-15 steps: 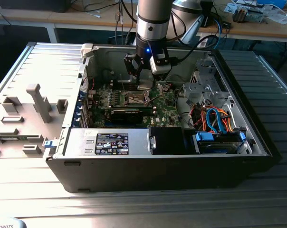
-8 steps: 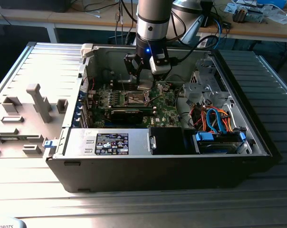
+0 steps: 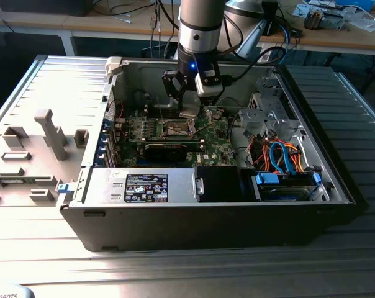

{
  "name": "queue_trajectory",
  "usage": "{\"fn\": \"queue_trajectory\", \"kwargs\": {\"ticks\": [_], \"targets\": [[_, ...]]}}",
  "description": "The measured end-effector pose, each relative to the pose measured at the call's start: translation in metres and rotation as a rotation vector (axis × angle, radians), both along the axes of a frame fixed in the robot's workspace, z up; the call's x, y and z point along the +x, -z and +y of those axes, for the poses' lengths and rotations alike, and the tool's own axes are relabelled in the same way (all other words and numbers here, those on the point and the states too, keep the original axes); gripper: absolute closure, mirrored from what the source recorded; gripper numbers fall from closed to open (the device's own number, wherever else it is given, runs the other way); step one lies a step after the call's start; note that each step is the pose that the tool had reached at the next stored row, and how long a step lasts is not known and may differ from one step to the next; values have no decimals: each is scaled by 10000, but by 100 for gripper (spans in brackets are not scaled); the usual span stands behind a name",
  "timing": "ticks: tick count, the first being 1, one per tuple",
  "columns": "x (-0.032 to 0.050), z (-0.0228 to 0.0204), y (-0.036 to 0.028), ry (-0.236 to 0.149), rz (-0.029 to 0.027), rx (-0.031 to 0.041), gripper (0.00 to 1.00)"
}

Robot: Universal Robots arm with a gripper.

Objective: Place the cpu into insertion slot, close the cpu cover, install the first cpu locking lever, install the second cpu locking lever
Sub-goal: 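Place the cpu into insertion slot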

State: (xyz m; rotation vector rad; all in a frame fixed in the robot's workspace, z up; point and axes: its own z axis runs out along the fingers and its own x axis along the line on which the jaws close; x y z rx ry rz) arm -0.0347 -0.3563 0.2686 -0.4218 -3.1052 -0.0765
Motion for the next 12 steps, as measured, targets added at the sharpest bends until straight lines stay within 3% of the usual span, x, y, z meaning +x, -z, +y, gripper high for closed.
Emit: {"fn": "queue_trajectory", "kwargs": {"ticks": [12], "targets": [[0, 0, 0, 142, 0, -24, 46]]}}
